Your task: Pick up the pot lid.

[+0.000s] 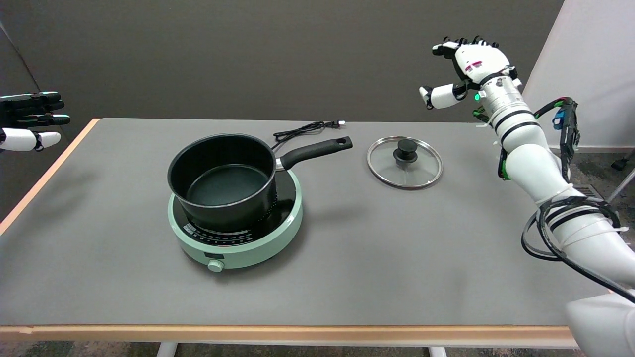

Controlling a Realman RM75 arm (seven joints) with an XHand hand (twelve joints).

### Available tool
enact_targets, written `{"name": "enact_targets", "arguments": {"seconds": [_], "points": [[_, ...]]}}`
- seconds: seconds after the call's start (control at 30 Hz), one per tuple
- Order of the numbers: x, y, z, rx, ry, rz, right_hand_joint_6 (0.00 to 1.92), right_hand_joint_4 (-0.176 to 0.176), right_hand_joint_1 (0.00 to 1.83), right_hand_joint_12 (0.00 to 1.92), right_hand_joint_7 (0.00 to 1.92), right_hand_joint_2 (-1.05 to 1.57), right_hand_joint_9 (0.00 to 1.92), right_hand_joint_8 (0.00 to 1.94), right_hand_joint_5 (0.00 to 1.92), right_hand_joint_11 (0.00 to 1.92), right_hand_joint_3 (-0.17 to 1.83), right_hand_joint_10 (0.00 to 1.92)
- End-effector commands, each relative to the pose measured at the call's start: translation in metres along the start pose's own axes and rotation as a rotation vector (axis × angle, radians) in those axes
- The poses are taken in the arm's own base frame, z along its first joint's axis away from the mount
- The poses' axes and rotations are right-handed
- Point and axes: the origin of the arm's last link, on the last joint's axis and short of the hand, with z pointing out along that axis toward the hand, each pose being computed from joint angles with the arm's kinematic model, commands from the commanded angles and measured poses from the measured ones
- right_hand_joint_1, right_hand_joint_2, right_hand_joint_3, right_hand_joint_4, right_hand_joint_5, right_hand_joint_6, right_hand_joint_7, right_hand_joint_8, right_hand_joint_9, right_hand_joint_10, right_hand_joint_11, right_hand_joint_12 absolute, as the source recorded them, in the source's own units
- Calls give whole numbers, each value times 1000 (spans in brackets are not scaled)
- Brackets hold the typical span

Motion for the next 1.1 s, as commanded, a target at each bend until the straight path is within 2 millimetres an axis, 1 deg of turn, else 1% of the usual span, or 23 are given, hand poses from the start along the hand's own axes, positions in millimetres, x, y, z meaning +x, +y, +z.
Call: {"name": "enact_targets", "arguments": {"seconds": [0.03,0.1,0.23,0.37,0.5,0.63,0.87,1.1], "points": [[-25,4,0,7,-75,4,200,61,748,654,544,512,536,187,457,277,920,338],[-36,3,1,16,-117,-7,200,61,749,657,544,512,536,187,457,278,923,338],[-51,-3,5,29,-168,-13,200,60,752,661,543,511,534,187,457,279,923,336],[-58,-13,8,52,-199,-17,202,58,760,662,543,511,534,187,461,279,925,336],[-65,-17,8,58,-220,-8,202,56,765,662,543,513,534,188,462,281,928,336],[-74,-20,6,57,-247,4,207,54,767,662,545,515,535,188,474,287,927,336],[-83,-24,4,56,-271,18,220,51,787,666,572,526,559,194,503,298,926,358],[-99,-27,-1,53,-322,29,224,51,807,668,607,533,590,207,512,303,928,384]]}}
